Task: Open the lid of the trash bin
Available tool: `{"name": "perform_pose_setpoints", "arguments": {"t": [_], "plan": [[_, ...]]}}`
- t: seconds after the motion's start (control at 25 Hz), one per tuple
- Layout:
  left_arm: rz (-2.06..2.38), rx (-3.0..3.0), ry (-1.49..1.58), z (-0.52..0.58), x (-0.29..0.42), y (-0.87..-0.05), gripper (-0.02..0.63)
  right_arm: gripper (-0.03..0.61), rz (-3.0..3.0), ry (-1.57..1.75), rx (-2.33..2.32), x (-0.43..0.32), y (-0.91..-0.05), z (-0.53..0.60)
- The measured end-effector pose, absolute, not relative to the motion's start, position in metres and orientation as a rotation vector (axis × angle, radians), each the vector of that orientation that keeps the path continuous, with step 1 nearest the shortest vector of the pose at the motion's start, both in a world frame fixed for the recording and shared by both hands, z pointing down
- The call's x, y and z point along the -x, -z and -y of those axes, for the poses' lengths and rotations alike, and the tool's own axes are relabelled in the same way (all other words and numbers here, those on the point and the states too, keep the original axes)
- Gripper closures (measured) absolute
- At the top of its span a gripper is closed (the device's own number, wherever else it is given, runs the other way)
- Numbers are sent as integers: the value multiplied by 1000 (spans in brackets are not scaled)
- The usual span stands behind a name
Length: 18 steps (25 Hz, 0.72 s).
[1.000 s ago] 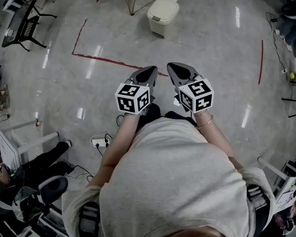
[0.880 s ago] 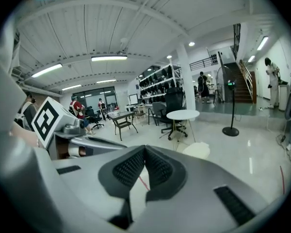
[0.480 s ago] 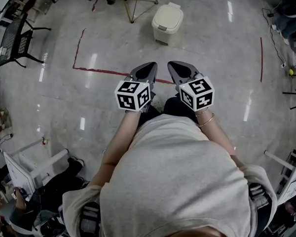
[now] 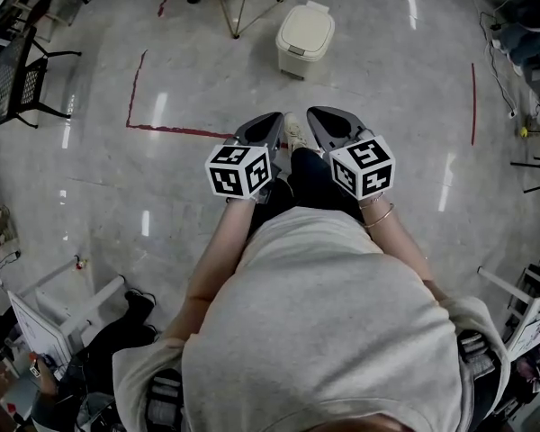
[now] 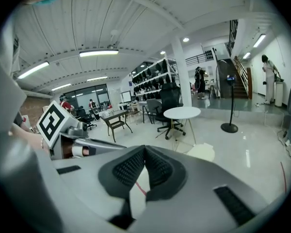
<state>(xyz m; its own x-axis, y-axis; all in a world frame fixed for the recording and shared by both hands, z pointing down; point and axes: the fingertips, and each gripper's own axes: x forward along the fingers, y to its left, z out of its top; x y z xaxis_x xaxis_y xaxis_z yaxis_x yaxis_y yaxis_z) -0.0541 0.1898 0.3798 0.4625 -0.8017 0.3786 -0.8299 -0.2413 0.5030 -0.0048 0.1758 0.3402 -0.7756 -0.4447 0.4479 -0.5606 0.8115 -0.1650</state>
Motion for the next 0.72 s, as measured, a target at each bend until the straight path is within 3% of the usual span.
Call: {"name": "perform_pose_setpoints", "arguments": {"t": [0.72], "plan": [[1374,-2095,-160,-7,89,-382,604,571,2680,-420,-870,34,-329,34]]}}
